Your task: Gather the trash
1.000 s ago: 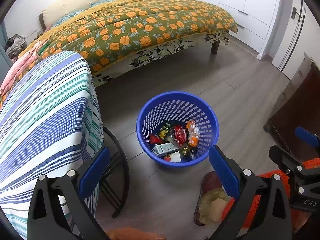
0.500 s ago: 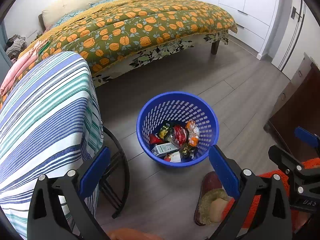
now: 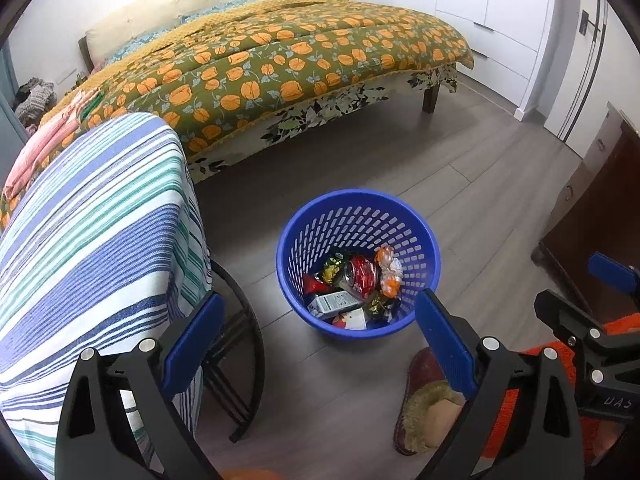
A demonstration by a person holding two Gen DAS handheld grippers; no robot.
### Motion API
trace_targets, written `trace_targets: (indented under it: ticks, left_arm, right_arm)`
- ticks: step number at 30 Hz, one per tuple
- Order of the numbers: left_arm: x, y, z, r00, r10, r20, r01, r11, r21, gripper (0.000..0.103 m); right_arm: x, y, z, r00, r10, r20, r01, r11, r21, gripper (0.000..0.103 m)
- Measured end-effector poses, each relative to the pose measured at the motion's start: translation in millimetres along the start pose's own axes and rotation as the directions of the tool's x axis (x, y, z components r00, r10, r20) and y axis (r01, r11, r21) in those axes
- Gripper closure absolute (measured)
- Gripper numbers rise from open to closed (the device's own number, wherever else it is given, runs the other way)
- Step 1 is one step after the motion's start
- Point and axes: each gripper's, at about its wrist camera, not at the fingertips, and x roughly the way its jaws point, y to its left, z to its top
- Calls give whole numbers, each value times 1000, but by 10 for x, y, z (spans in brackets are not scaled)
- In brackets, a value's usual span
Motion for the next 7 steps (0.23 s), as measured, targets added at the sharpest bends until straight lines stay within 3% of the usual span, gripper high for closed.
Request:
trace_targets:
  ticks: [7]
  left_arm:
    - [30,40,-11,1000,-11,-22,11,1000,-13,8]
  right_arm:
    - [16,-16,-15,1000,0,-1,0,1000,-1,5]
